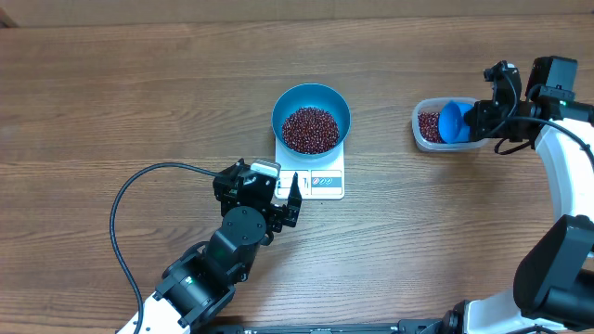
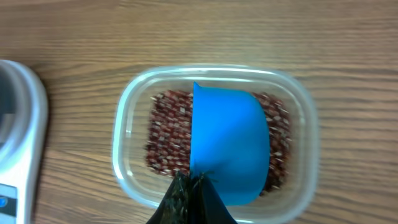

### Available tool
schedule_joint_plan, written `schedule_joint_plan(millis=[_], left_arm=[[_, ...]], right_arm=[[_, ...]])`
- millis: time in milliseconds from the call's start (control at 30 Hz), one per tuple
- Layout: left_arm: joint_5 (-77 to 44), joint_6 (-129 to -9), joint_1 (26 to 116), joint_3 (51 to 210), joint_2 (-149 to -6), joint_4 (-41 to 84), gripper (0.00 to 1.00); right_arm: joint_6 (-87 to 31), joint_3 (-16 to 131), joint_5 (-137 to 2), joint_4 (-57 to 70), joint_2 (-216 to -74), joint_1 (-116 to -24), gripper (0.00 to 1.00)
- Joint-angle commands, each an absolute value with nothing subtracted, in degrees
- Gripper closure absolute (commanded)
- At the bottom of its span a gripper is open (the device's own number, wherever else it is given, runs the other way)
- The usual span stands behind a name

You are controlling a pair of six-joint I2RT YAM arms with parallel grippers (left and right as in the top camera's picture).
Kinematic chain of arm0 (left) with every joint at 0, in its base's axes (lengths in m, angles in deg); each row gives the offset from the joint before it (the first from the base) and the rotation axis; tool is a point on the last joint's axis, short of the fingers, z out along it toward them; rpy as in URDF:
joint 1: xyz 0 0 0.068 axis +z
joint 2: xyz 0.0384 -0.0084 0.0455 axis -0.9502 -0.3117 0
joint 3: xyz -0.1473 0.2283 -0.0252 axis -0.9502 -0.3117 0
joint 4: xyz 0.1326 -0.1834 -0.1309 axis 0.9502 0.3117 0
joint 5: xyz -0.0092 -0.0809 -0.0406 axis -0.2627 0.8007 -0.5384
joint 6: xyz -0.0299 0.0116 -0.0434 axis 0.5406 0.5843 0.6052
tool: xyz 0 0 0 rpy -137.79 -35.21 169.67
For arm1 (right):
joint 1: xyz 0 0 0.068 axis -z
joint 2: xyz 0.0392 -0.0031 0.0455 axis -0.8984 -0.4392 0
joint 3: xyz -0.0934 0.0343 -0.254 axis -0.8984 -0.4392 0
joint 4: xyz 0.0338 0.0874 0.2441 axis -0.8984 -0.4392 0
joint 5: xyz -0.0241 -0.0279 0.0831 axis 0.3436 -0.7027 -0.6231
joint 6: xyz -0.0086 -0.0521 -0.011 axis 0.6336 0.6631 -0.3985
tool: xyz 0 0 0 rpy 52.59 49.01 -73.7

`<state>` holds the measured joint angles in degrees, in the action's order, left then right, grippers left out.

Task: Scoop item into bowl and weigh 150g on scale
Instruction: 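Drag the scoop through the beans in the tub to refill it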

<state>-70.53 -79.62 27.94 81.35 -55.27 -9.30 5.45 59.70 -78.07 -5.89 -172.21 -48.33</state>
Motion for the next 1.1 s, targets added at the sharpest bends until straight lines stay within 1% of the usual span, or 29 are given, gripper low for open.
schedule_joint_plan(millis=[0,200,400,467,600,767,1067], left_arm=[[-71.58,-78.64,27.57,81.11,-55.34,-9.67,0.00],[-71.58,-78.64,27.57,81.11,-55.34,-9.69,0.00],[-71.58,-78.64,27.57,81.11,-55.34,-9.67,0.01],[-71.56,-78.64,27.57,81.11,-55.34,-9.67,0.01],[-71.56,-78.64,27.57,81.11,-55.34,-9.67,0.00],[-71.56,-78.64,27.57,81.11,-55.34,-9.67,0.00],[-71.53,-78.64,27.57,81.11,-55.34,-9.69,0.00]], right_arm=[[5.97,59.48,-74.09,-5.76,-172.27,-49.68,0.96],[5.91,59.48,-67.05,-6.00,-172.60,-55.19,0.96],[3.52,59.48,-67.14,-6.20,-172.60,-57.55,0.96],[2.43,59.48,-67.38,-6.57,-172.60,-57.24,0.96],[2.43,59.48,-72.65,-7.12,-172.60,-55.78,0.96],[2.41,59.48,-83.27,-7.07,-172.60,-52.22,0.96],[2.19,59.55,-84.15,-7.66,-172.60,-48.13,0.96]])
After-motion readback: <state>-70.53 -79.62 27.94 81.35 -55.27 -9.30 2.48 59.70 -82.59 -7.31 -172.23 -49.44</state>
